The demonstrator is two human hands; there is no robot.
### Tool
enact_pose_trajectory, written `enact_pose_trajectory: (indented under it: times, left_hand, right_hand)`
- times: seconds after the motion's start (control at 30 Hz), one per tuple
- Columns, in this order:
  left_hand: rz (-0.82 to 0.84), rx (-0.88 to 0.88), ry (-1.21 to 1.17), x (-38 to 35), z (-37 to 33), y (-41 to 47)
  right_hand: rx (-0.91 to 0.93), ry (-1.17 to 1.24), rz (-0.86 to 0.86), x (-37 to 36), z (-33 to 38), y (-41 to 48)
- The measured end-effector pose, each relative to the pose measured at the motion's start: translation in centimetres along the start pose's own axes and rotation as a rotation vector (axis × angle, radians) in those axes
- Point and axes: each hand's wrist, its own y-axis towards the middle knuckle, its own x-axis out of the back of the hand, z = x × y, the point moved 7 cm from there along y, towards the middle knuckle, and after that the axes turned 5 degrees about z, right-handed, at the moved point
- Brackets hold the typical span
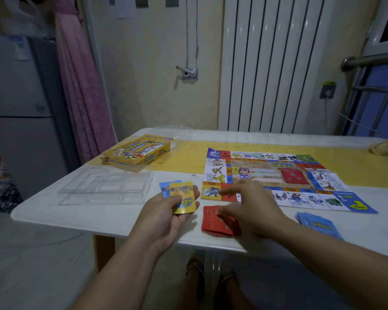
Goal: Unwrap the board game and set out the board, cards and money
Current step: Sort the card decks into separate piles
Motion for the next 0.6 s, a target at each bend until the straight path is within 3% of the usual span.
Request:
enact_pose_trajectory:
  times: [0.07, 0.17, 0.27, 0.47, 0.6]
  left_hand:
    - [0.052, -0.019, 0.079, -0.8, 0.2, -0.4]
    - [0.155, -0.03, 0.214, -3.4, 1.1, -1.1]
    - [0.216, -0.048, 0.276, -5.7, 2.2, -1.4]
    - [0.232, -0.059, 0.21, -7.5, 2.8, -0.6]
    - [0.224, -0.113, 0.344, -7.8, 3.0, 0.2]
  right_hand:
    - [0.042, 0.299, -0.036, 1.4, 0.2, -0.2]
    - [0.073, 0.653, 0.092, 2.6, 0.9, -0.6]
    - [0.095, 0.677, 0.115, 3.8, 0.8, -1.1]
    - [-0.056, 0.875, -0.041, 6.0, -3.6, -1.8]
    - [-0.048, 0.846, 0.029, 6.3, -4.2, -3.2]
